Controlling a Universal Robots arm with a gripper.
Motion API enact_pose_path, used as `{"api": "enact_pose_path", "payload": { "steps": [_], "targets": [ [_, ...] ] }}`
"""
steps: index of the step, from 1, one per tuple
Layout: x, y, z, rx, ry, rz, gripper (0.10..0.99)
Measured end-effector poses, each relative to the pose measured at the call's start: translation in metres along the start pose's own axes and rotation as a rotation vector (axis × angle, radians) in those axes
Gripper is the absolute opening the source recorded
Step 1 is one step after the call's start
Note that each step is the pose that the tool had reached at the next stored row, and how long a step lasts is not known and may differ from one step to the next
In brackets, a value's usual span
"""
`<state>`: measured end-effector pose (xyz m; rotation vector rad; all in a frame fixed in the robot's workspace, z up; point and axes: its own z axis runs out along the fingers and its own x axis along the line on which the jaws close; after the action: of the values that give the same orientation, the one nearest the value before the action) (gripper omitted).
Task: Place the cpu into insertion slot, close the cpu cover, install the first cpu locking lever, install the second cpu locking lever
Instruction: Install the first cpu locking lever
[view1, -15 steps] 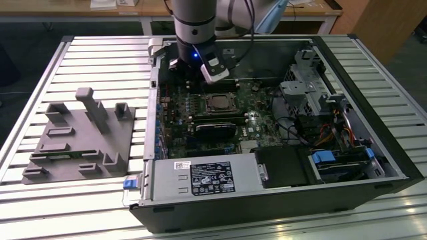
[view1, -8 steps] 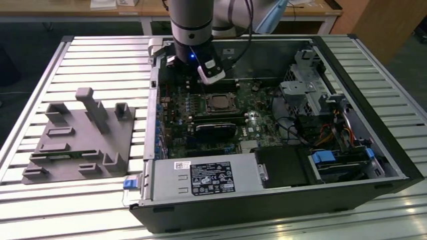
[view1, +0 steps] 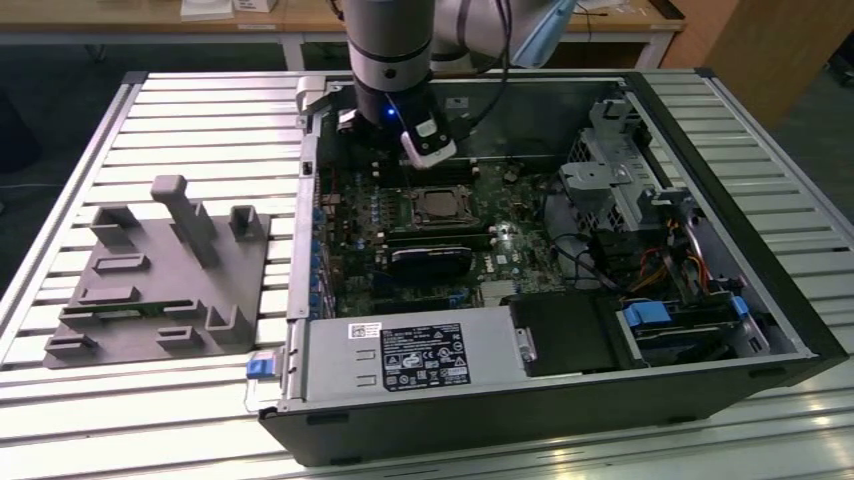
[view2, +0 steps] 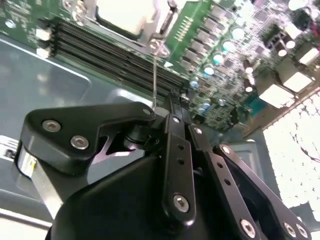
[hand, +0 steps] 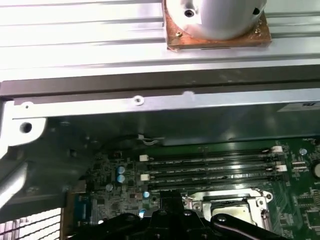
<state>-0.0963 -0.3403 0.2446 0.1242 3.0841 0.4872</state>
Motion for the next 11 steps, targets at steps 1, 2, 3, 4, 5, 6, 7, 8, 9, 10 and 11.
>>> {"api": "enact_pose_path", "payload": {
  "steps": [1,2,3,4,5,6,7,8,9,10,11],
  "targets": [
    [-0.0034,0.0005,0.0002,0.0,-0.0001,0.0,0.106],
    [-0.0071,0.001,0.0004,0.0,-0.0001,0.0,0.106],
    [-0.0111,0.0016,0.0007,0.0,-0.0001,0.0,0.106],
    [-0.015,0.0022,0.0009,0.0,-0.0001,0.0,0.106],
    [-0.018,0.0027,0.0011,0.0,0.0,0.0,0.106],
    [-0.021,0.0031,0.0012,0.0,-0.0001,0.0,0.106],
    [-0.0239,0.0036,0.0014,0.0,0.0,0.0,0.106],
    [-0.0262,0.0039,0.0015,0.0,0.0,0.0,0.106],
    [-0.0274,0.0041,0.0016,0.0,0.0,0.0,0.106],
    [-0.0277,0.0041,0.0016,0.0,0.0001,0.0,0.106],
    [-0.0277,0.0041,0.0016,0.0,0.0,0.0,0.106]
  ]
}}
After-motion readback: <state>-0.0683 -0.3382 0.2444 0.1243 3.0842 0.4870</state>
